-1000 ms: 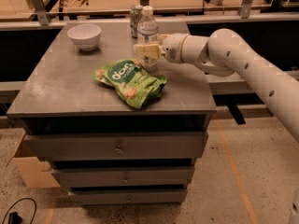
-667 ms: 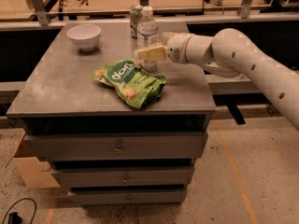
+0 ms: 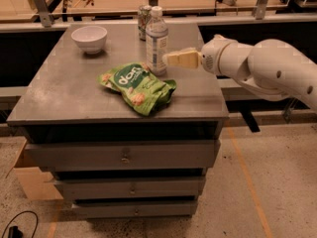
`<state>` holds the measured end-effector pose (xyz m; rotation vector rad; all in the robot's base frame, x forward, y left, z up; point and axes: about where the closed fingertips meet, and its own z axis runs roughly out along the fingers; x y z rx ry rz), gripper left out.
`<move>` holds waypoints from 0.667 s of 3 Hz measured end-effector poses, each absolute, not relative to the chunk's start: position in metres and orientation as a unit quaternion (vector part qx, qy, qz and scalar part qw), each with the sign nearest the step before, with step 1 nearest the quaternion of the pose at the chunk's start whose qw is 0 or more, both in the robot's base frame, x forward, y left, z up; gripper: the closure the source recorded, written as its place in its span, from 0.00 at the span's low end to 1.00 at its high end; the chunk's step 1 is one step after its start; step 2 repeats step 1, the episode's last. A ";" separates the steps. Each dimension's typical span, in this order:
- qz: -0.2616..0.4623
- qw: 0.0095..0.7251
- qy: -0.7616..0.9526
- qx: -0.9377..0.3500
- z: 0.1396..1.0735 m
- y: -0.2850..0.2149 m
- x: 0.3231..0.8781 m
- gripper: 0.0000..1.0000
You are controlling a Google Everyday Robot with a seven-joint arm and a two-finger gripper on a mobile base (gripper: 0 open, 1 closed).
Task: Move blue plastic bottle near green rice chip bag
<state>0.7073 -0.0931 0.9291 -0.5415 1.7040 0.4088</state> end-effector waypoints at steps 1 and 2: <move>0.148 0.616 0.744 -0.212 0.918 -0.103 0.704 0.00; 0.148 0.616 0.744 -0.212 0.918 -0.103 0.704 0.00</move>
Offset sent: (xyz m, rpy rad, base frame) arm 0.0000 0.0000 0.0000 0.0000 0.0000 0.0000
